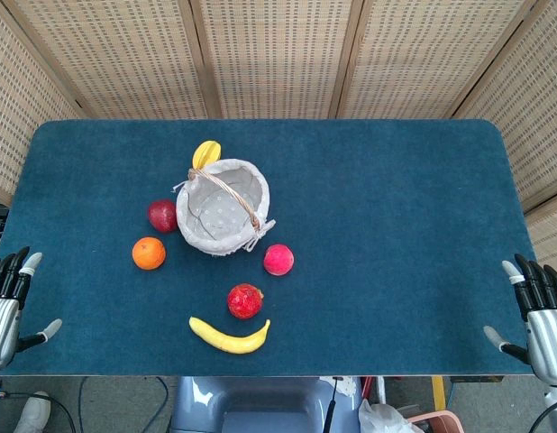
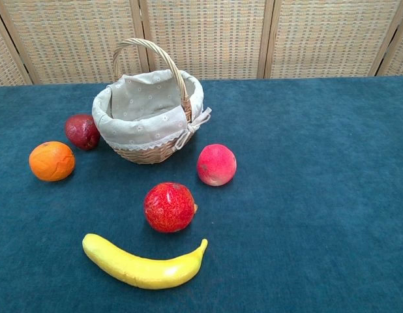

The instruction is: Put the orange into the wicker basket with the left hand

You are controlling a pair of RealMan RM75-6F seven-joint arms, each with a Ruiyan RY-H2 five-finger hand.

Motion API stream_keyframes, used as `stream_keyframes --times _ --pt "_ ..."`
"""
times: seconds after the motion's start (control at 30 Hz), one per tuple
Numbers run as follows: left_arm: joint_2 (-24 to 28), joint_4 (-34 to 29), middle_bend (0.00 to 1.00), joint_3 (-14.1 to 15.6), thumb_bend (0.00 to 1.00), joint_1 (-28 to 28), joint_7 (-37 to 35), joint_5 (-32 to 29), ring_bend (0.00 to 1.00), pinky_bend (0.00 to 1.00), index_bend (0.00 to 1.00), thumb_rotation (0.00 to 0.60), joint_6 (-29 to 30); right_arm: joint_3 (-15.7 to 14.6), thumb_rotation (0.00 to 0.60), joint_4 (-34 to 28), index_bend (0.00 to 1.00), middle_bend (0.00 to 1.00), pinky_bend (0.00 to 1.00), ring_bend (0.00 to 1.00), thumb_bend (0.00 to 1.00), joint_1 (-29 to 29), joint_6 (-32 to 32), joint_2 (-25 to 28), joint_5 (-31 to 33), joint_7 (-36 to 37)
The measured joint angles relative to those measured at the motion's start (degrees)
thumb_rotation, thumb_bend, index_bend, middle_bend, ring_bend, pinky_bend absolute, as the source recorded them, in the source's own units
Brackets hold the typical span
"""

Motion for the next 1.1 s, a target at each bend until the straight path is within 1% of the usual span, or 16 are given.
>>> stream_keyframes --times 0.17,0.23,0.37,0.43,0.5,0.57,0.6,0.67,0.7,0.83,0.9,1.0,1.1 --pt "-0.3 0.2 0.0 -0.2 0.0 -0.5 0.5 -1.1 0.0 0.0 0.0 0.6 -1.3 0.0 0.6 -0.2 0.0 0.0 0.0 0.0 0.0 0.0 -0.1 0.1 0.2 -0.2" --pt "-0.5 0.8 0.0 -0.7 0.0 -1.2 0.7 -2.5 0.0 0.0 0.0 0.6 -2.8 0.0 0.6 -0.2 0.0 0.0 0.0 0.0 0.0 0.0 -0.1 0.0 0.2 -0.1" --pt "-1.7 3.4 0.0 -2.3 0.0 -4.1 -0.5 -5.8 0.0 0.0 0.0 0.6 -8.2 0.0 0.6 -0.3 0.0 0.0 0.0 0.0 0.0 0.1 -0.2 0.0 0.1 -0.2" --pt "-2.6 5.9 0.0 -3.1 0.0 -6.4 -2.8 -7.3 0.0 0.02 0.0 0.6 -12.6 0.1 0.6 -0.3 0.0 0.0 0.0 0.0 0.0 0.2 -0.4 -0.1 0.3 -0.4" --pt "-4.0 9.8 0.0 -3.8 0.0 -9.2 -6.4 -7.8 0.0 0.06 0.0 0.6 -17.6 0.2 0.6 -0.3 0.0 0.0 0.0 0.0 0.0 0.4 -0.7 -0.2 0.5 -0.5" --pt "-5.7 14.2 0.0 -4.3 0.0 -11.6 -10.0 -7.6 0.0 0.1 0.0 0.6 -21.0 0.4 0.6 -0.3 0.0 0.0 0.0 0.0 0.0 0.6 -1.2 -0.3 1.1 -0.8" --pt "-7.0 17.4 0.0 -4.5 0.0 -13.1 -12.5 -7.3 0.0 0.12 0.0 0.6 -22.6 0.5 0.6 -0.2 0.0 0.0 0.0 0.0 0.0 0.7 -1.5 -0.4 1.3 -0.9" --pt "-9.4 22.6 0.0 -4.7 0.0 -15.3 -15.9 -6.6 0.0 0.15 0.01 0.6 -24.6 0.6 0.6 -0.1 0.0 0.0 0.0 0.0 0.0 0.9 -1.9 -0.5 1.9 -1.0" --pt "-11.1 26.1 0.0 -4.8 0.0 -16.6 -18.2 -6.1 0.0 0.16 0.01 0.6 -25.6 0.7 0.6 -0.1 0.0 0.0 0.0 0.0 0.0 1.0 -2.1 -0.5 2.1 -1.0" --pt "-17.2 36.3 0.0 -4.8 0.0 -20.9 -24.4 -4.6 0.0 0.16 0.03 0.6 -28.9 0.9 0.6 0.2 0.0 0.0 0.0 0.0 0.0 1.3 -2.8 -0.6 3.0 -0.9" --pt "-20.3 40.3 0.0 -4.7 0.0 -23.0 -27.2 -3.9 0.01 0.17 0.04 0.6 -30.4 1.0 0.6 0.2 0.0 0.0 0.0 0.0 0.0 1.4 -3.1 -0.7 3.2 -1.0" --pt "-23.6 44.2 0.01 -4.4 0.0 -25.5 -29.4 -3.0 0.02 0.19 0.06 0.6 -32.2 1.0 0.6 0.3 0.0 0.0 0.0 0.0 0.0 1.6 -3.5 -0.8 3.4 -1.2" --pt "-25.9 46.4 0.06 -3.8 0.0 -26.9 -31.1 -2.2 0.08 0.22 0.11 0.6 -33.0 1.0 0.6 0.3 0.0 0.0 0.0 0.0 0.0 1.7 -3.6 -0.9 3.7 -1.2"
